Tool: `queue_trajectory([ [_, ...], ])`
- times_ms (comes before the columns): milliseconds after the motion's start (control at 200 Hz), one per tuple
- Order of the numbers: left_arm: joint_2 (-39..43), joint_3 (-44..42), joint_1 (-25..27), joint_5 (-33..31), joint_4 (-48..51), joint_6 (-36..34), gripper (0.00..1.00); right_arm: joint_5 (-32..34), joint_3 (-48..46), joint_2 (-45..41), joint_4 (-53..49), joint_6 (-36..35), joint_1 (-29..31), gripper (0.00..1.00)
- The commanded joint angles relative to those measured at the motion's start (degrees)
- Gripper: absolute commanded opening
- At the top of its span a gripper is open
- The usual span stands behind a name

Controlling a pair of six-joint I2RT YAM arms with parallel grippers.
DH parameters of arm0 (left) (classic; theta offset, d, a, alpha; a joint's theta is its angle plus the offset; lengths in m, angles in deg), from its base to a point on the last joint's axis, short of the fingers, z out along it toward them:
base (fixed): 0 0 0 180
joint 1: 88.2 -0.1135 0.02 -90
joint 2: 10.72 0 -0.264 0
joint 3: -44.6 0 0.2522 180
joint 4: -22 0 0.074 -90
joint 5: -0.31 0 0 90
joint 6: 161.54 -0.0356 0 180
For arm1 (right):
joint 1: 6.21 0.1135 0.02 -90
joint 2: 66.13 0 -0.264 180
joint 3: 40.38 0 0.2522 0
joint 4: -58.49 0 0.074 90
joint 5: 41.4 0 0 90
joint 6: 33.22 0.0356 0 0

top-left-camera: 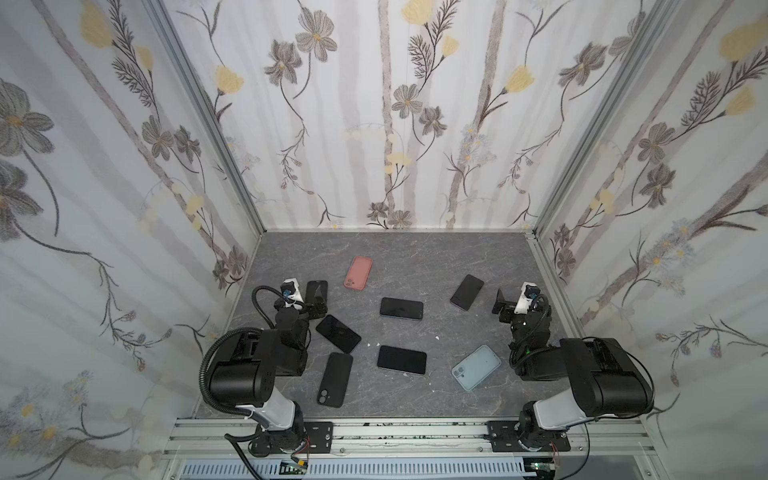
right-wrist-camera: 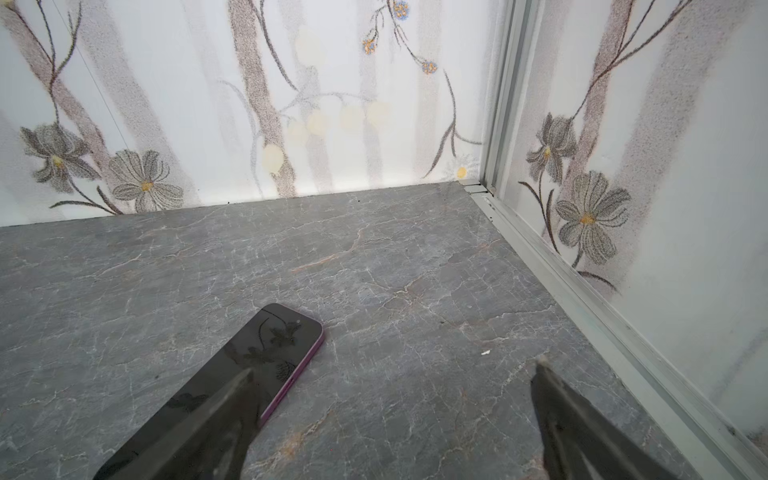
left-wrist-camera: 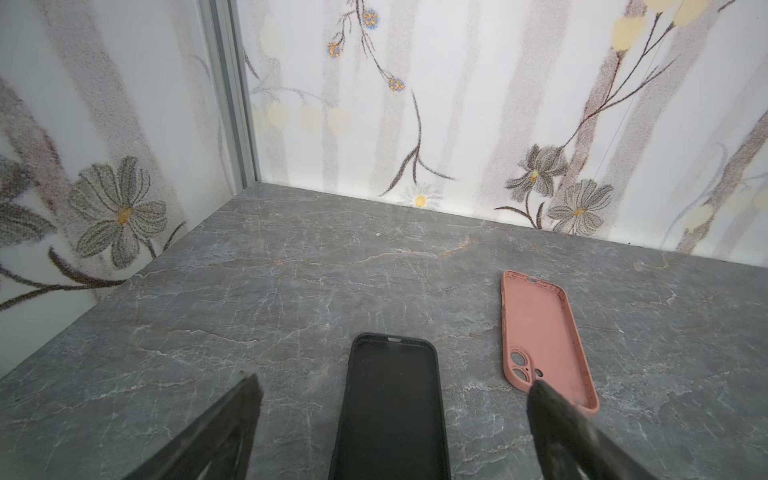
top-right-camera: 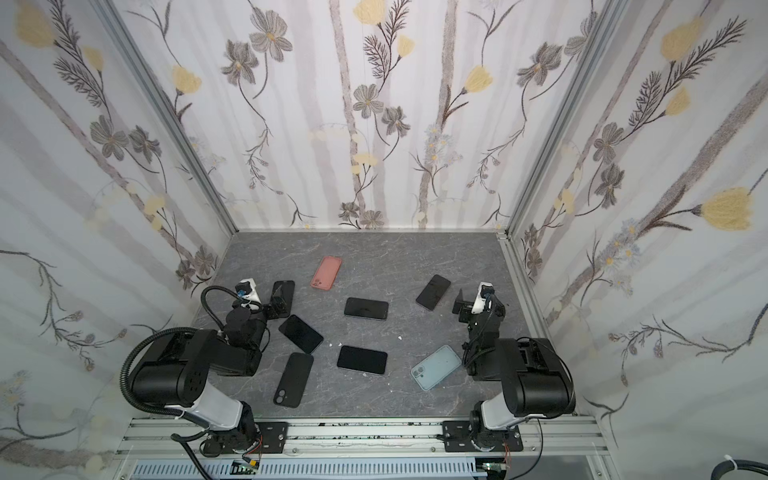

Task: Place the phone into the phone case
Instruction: 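Raise both arms from the rest pose toward the table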

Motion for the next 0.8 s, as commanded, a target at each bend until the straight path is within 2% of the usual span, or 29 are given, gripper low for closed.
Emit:
queue_trajectory([
  [0,-0.07,0.36,-0.03,0.09,-0.52,-0.21,1.00,0.34,-0.04,-0.23,2.04,-0.01,0.02,1.00],
  [140,-0.02,0.35,0.03,0.09,-0.52,-0.26,1.00,0.43,-0.04,-0.23,2.10,-0.01,0.02,1.00],
  [220,-0.06,0.01,0.01,2.53,-1.14,-1.13,1.00,0.46,-0.04,-0.23,2.12,0.04,0.02,0.99],
  [794,-0.01,0.56,-0.35,2.64,0.07,-0.58,1.00,0.29,0.11,-0.15,1.94,0.09,0.02,1.00],
])
